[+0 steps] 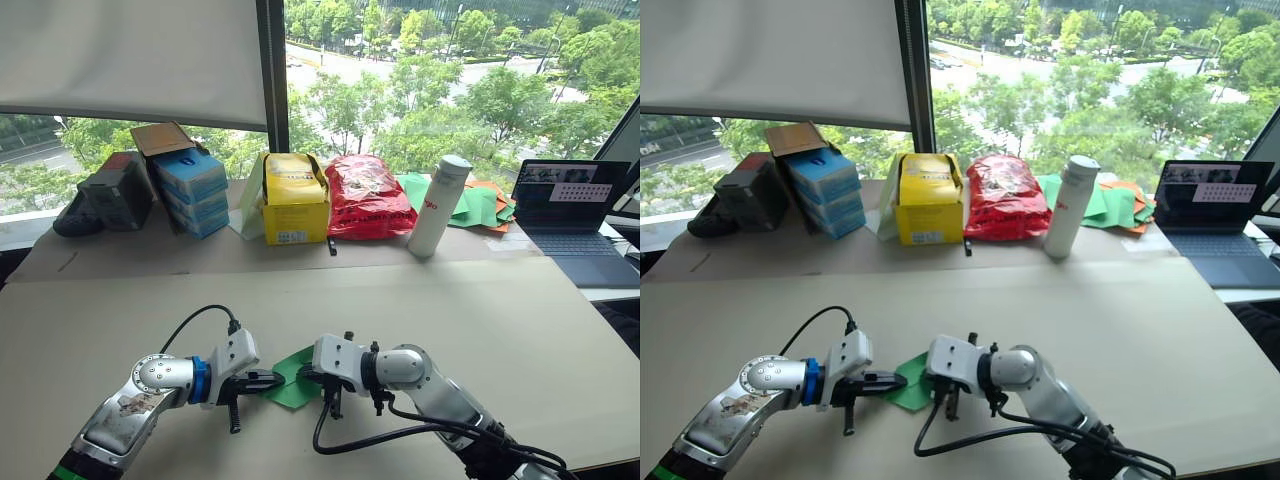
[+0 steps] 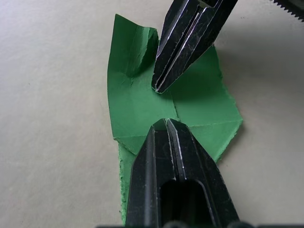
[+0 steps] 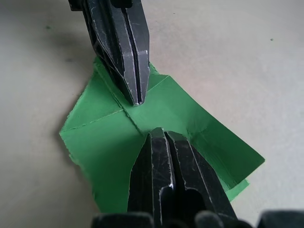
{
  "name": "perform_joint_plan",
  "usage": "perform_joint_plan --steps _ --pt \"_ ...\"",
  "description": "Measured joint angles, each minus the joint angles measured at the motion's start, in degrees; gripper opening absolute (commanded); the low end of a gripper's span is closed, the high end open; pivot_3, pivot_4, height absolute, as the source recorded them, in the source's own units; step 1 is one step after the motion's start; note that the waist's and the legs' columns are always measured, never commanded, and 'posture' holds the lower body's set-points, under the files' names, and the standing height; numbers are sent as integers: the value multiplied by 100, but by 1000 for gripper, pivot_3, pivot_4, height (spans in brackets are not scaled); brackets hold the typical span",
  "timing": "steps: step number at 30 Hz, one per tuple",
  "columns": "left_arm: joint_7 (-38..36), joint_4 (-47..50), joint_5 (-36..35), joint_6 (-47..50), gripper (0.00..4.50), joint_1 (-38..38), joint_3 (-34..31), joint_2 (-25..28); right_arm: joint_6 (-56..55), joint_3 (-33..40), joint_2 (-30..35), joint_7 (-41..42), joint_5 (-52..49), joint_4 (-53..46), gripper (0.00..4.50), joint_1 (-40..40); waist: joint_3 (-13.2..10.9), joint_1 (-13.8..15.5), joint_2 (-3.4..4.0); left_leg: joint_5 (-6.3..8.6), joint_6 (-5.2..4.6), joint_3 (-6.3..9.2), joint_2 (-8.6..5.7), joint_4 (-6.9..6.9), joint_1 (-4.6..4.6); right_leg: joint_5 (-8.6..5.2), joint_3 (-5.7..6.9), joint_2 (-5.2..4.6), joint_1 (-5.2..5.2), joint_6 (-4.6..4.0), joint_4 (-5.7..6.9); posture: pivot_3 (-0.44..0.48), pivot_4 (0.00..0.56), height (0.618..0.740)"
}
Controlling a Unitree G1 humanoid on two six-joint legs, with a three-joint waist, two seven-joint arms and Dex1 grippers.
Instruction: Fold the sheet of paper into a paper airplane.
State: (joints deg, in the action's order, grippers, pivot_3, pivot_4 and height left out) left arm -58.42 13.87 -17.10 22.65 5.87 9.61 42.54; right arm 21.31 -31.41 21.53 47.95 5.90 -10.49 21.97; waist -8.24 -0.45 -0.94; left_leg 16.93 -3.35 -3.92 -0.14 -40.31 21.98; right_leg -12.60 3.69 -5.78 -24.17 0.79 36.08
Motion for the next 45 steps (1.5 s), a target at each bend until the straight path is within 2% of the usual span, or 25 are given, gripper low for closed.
perform_joint_plan --steps 14,26,35,42,45 --pt "23 34 21 5 0 -26 5 61 143 -38 204 -69 72 -56 33 37 11 78 11 4 -7 1 -2 0 -17 0 3 -14 12 0 -3 0 150 740" --pt "18 32 97 -8 0 -25 5 63 158 376 718 -110 62 -42 33 -5 17 153 11 20 -35 3 -6 0 -34 1 13 -34 16 2 -11 0 150 740" --pt "9 32 117 -16 0 -15 11 62 259 527 731 -187 44 -38 33 -41 20 155 8 22 -38 3 -5 0 -32 1 13 -41 17 2 -12 0 150 740" --pt "-14 40 117 -19 0 20 11 62 247 1217 650 -310 -348 -23 33 -144 19 115 9 1 -2 2 -4 0 9 2 11 -33 0 4 -9 0 150 740" --pt "-16 41 117 -20 0 37 19 57 173 1258 571 -240 -536 -264 33 -217 18 101 11 4 -7 2 -3 4 10 1 10 -20 -3 2 -10 0 150 740"
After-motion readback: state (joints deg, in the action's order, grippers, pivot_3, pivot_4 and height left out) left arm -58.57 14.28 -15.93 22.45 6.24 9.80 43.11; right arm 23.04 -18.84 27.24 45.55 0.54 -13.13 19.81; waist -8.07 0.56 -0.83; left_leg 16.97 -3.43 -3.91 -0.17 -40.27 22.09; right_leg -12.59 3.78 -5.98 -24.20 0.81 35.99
